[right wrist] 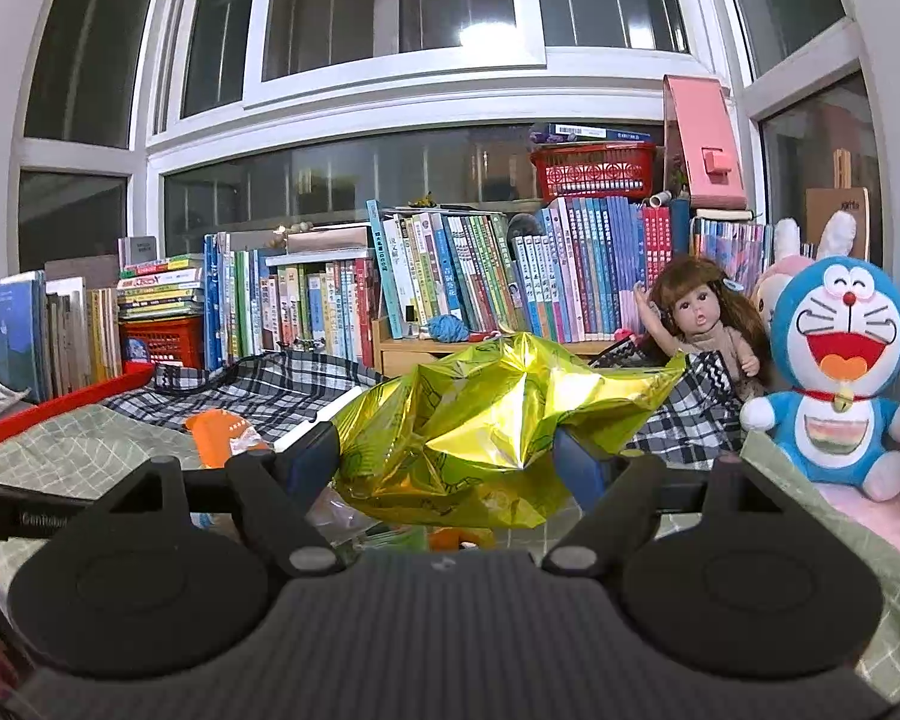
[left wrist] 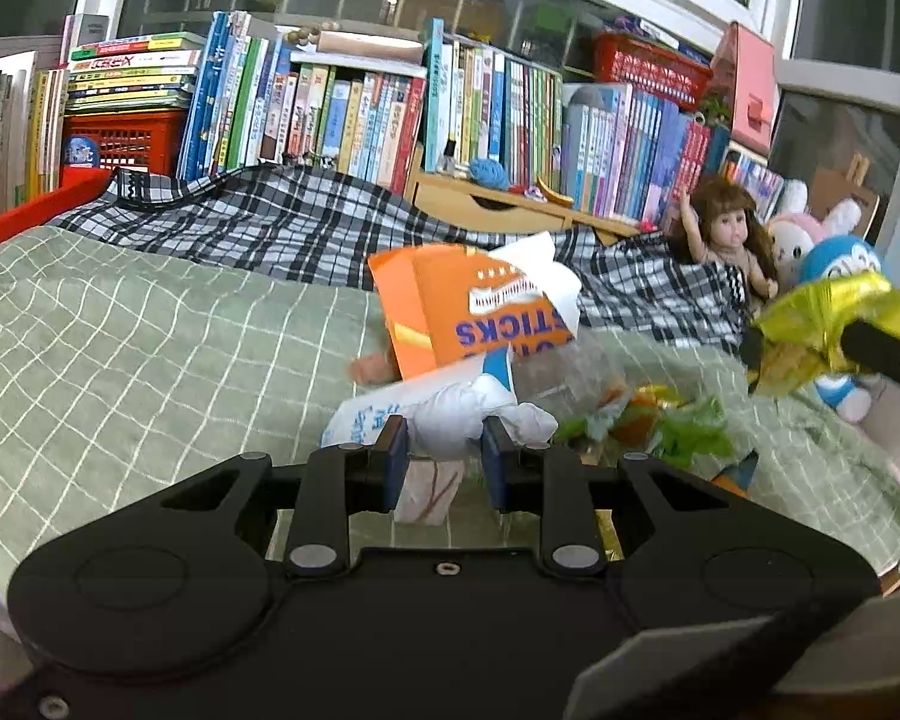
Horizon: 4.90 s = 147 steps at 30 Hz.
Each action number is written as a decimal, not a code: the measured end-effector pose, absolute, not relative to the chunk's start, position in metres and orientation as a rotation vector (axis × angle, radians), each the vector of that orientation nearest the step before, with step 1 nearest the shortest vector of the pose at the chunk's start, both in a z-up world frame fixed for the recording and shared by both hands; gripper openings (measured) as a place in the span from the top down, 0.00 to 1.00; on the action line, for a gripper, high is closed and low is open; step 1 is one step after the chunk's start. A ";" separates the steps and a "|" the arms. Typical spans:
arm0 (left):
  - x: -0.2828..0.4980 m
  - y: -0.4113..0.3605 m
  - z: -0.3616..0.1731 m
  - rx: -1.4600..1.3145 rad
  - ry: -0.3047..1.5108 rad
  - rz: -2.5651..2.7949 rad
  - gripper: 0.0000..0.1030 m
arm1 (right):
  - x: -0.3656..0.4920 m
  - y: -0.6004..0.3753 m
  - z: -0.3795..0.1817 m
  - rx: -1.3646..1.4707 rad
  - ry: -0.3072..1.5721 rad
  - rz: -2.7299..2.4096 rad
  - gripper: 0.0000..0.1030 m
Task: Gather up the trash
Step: 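Grasp the white tissue with the left tool while the right tool holds the gold bag, then lower both tools into the black bin and open them, releasing tissue and bag, then grasp the gold wrapper with the left tool while the right tool grasps the colourful snack wrapper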
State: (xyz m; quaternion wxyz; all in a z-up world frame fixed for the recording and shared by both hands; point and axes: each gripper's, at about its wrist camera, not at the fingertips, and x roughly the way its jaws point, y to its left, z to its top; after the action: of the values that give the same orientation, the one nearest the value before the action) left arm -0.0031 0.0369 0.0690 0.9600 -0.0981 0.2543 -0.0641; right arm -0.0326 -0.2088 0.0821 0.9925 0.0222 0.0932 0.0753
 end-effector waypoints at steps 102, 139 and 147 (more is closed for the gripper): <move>-0.095 -0.007 0.031 -0.054 0.666 -0.311 0.12 | -0.095 -0.190 -0.007 -0.069 0.374 0.293 0.10; 0.001 -0.048 0.004 -0.237 0.658 -0.235 0.78 | -0.046 -0.188 -0.030 -0.029 0.394 0.153 0.47; -0.013 -0.049 0.014 -0.200 0.628 -0.255 0.79 | -0.053 -0.190 -0.026 -0.013 0.385 0.148 0.60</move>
State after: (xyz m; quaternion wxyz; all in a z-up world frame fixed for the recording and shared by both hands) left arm -0.0130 -0.0493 0.0140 0.9382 -0.0977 0.3074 -0.1250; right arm -0.0535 -0.1897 -0.0264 0.9787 -0.0065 0.1913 0.0736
